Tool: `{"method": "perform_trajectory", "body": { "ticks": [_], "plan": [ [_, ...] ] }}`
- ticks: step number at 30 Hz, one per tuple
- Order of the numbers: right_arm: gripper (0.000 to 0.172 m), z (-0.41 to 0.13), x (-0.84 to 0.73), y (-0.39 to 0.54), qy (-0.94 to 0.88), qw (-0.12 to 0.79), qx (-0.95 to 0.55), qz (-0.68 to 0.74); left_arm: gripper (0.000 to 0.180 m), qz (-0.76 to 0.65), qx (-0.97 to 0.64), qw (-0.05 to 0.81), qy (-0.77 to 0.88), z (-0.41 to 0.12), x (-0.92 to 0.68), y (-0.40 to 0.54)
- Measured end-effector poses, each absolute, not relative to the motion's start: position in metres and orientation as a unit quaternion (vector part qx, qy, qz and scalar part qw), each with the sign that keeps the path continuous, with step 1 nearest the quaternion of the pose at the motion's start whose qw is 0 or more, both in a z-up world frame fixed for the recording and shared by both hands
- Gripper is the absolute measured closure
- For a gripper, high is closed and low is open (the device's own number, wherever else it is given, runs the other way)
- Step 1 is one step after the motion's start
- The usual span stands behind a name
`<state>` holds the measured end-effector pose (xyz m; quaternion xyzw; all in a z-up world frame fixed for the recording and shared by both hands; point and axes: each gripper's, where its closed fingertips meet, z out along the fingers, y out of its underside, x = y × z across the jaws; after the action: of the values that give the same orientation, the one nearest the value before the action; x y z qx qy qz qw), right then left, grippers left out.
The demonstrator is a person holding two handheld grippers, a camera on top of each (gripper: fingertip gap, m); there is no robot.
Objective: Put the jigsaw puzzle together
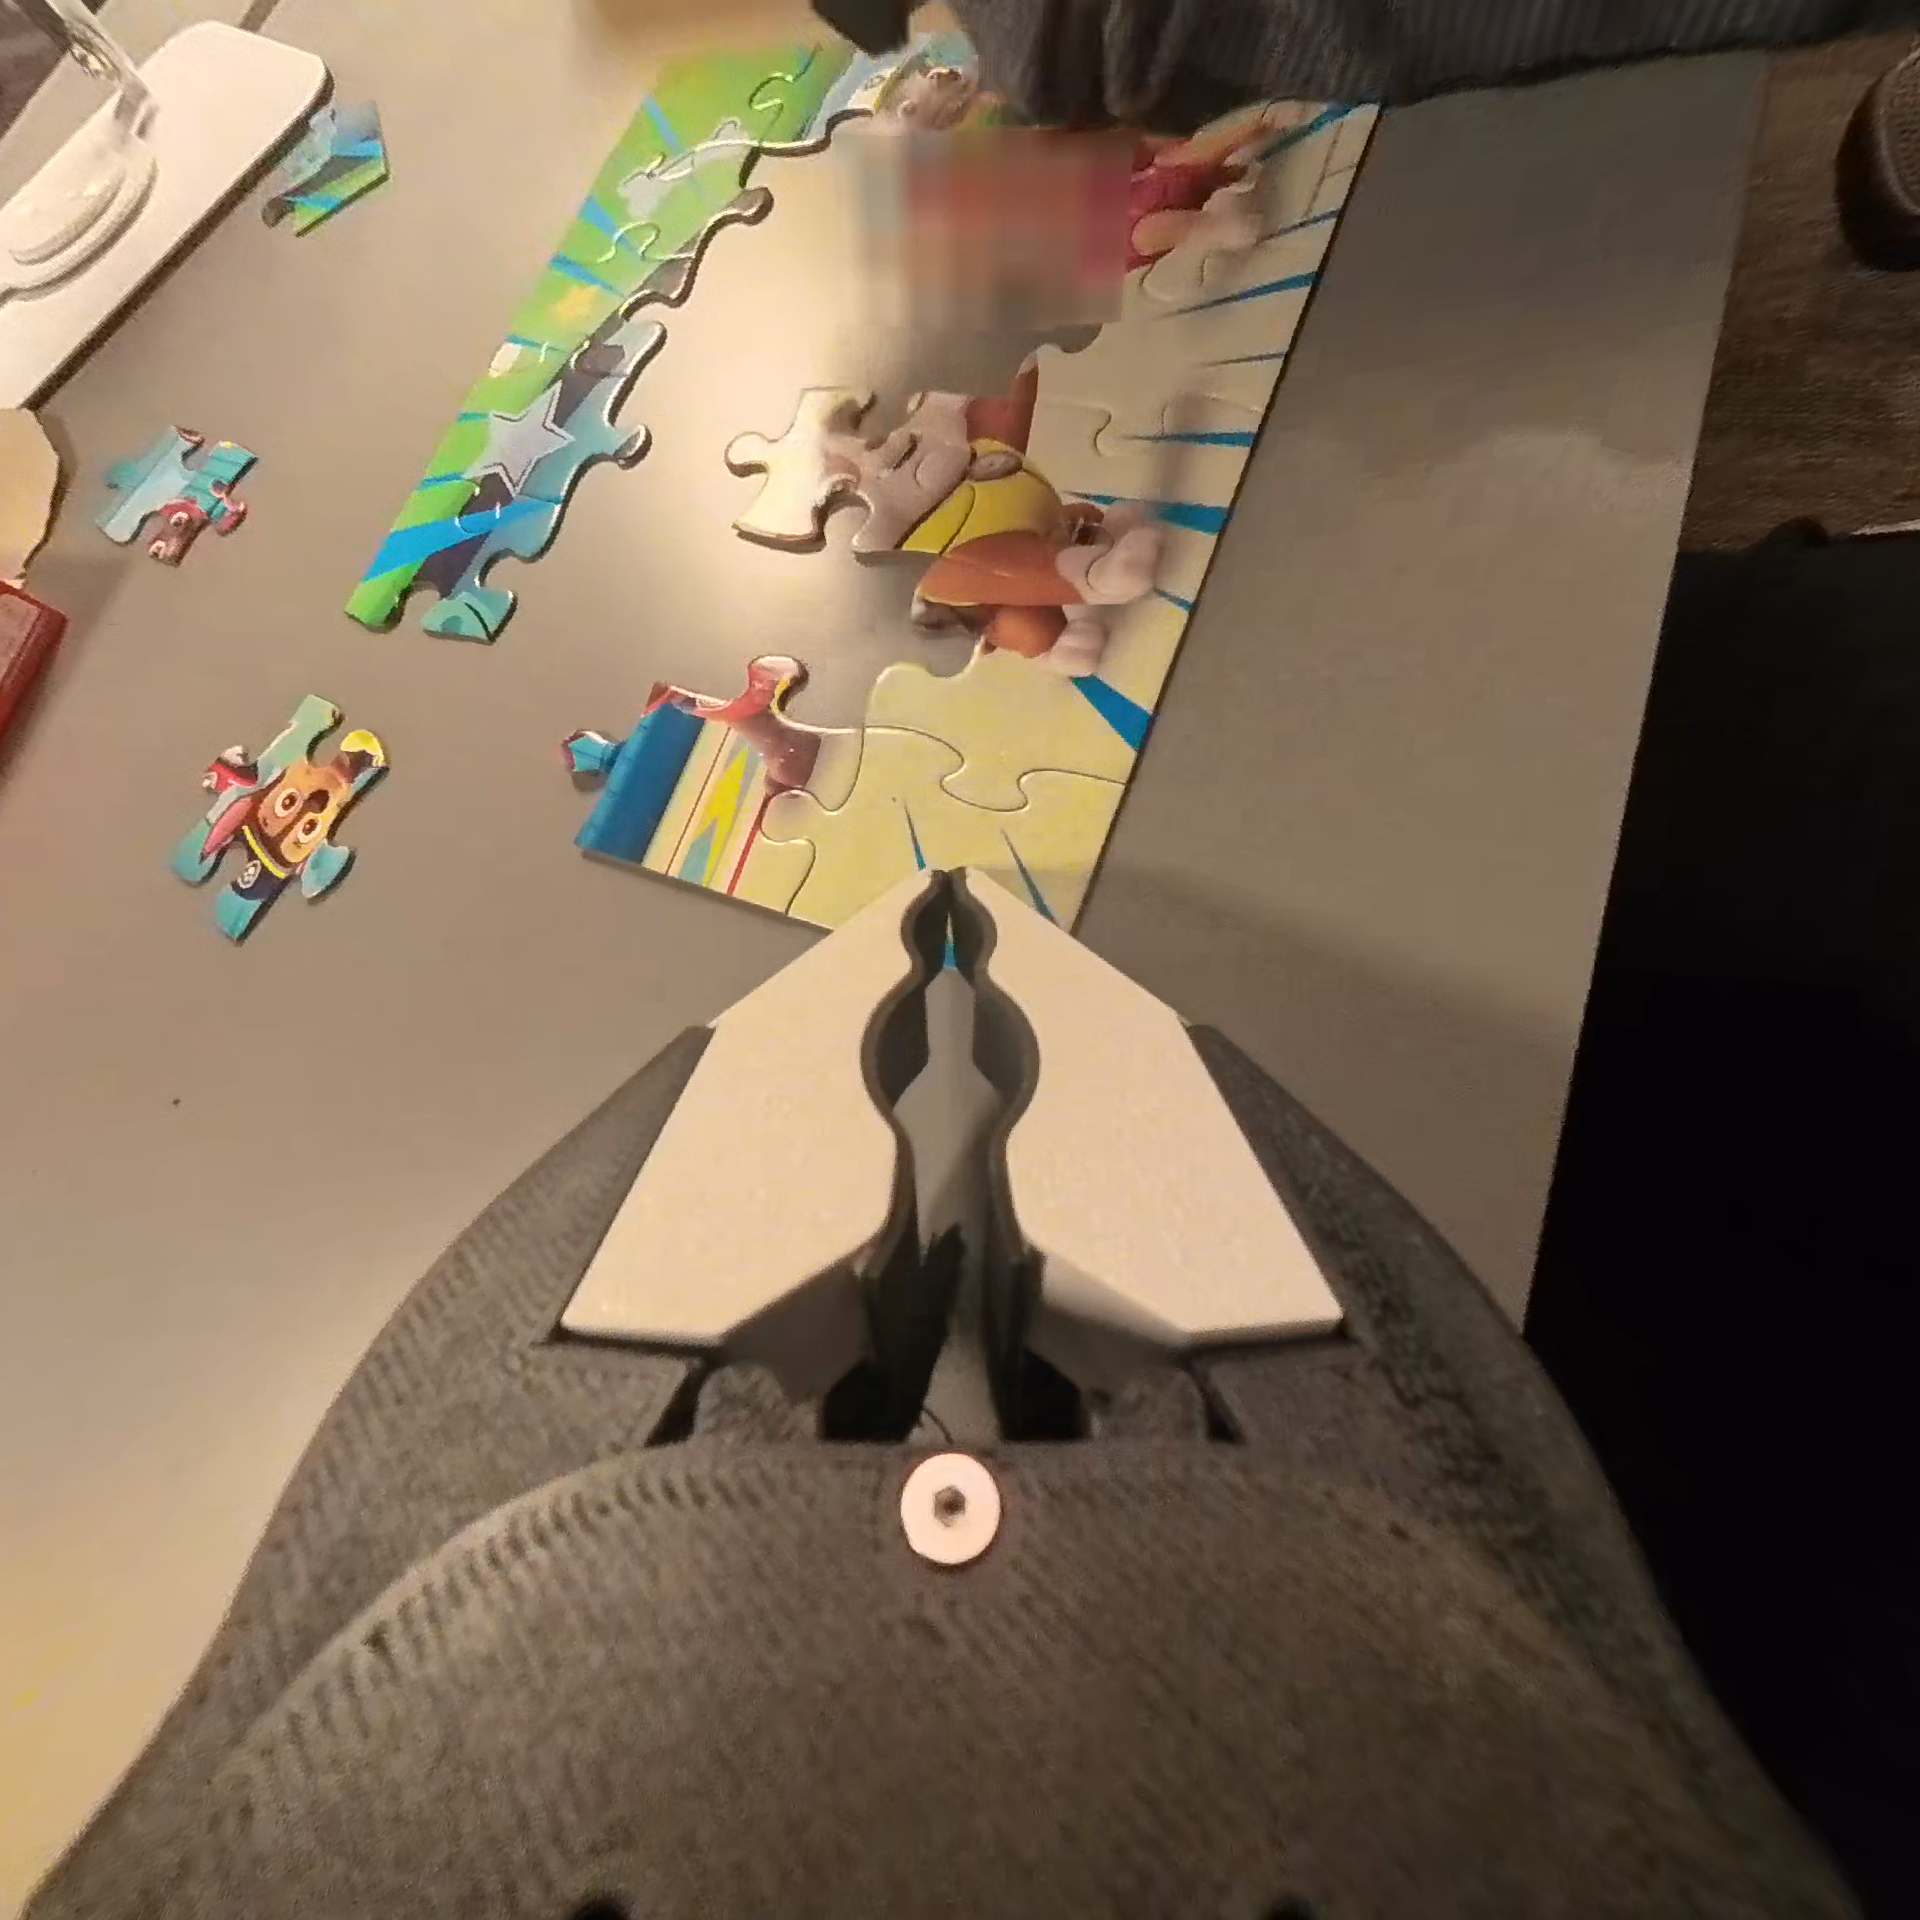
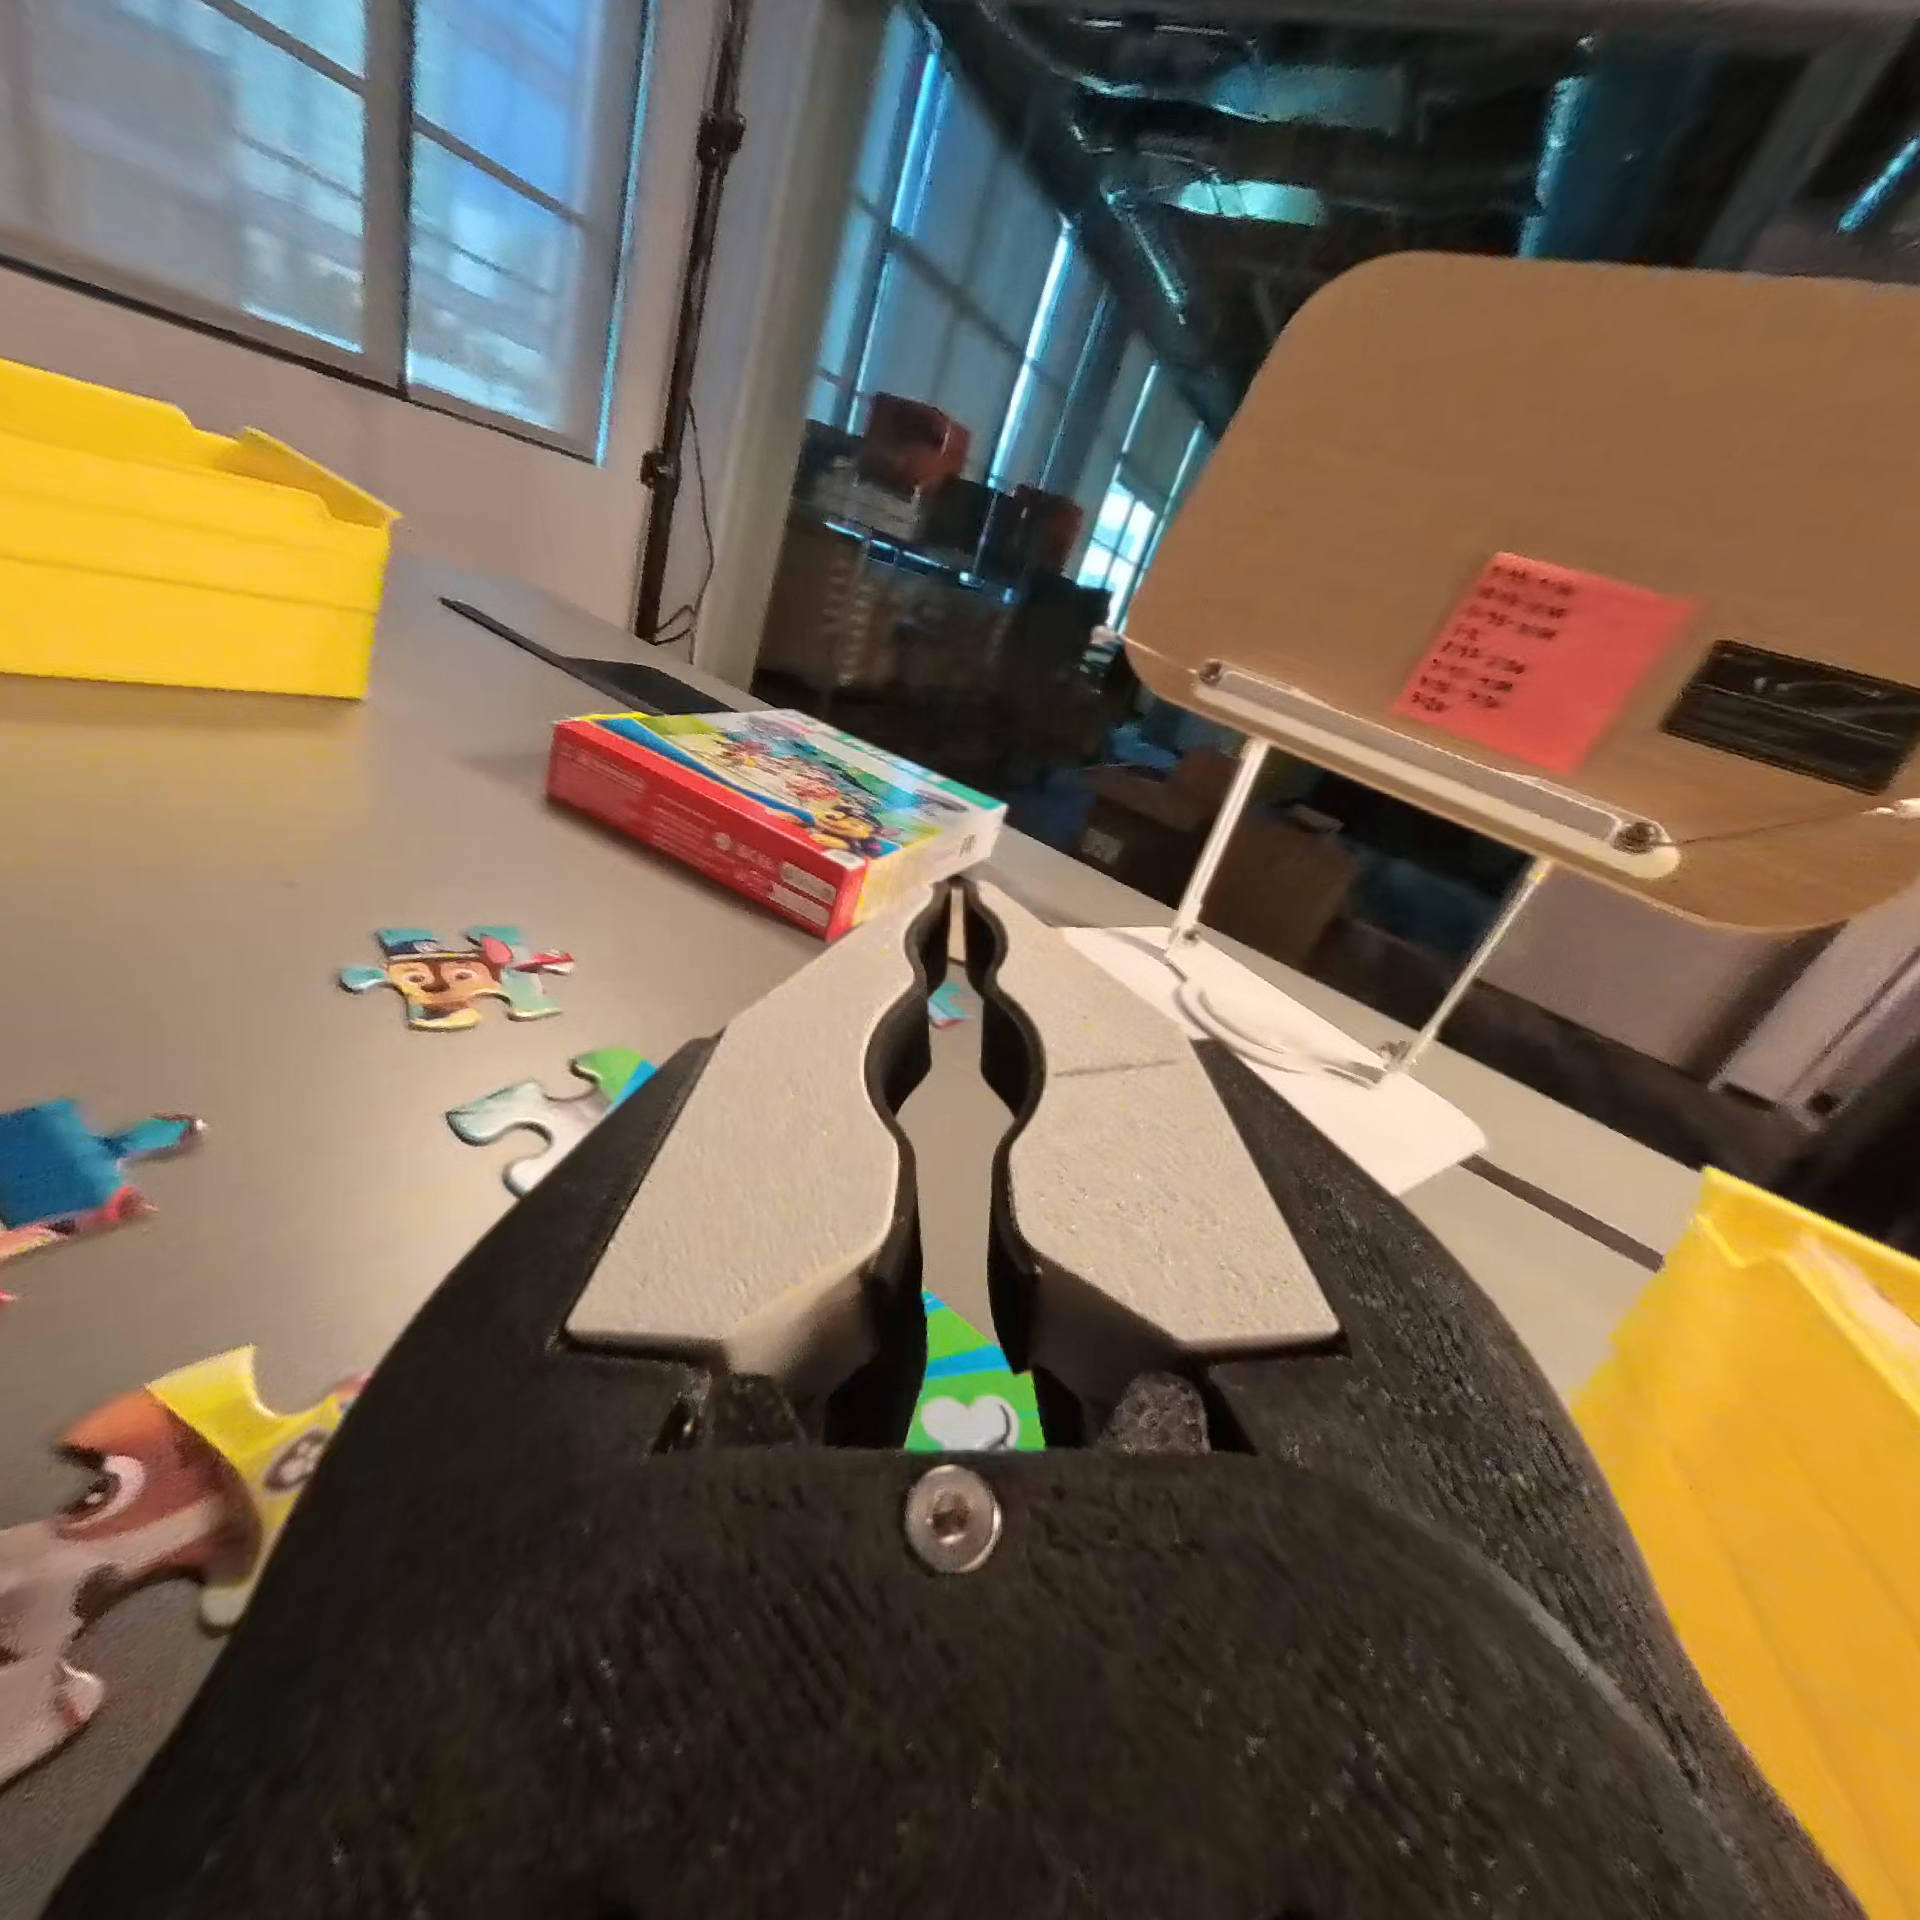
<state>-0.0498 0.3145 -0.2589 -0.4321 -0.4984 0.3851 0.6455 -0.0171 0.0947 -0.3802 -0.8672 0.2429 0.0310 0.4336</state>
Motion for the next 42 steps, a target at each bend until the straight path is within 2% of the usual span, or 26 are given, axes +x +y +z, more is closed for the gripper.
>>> {"method": "perform_trajectory", "body": {
  "ticks": [42],
  "plan": [
    [0.171,-0.275,-0.056,0.321,-0.501,0.617,-0.46,0.395,0.18,0.035,-0.868,0.436,0.237,-0.38,-0.018,0.097]
  ]
}}
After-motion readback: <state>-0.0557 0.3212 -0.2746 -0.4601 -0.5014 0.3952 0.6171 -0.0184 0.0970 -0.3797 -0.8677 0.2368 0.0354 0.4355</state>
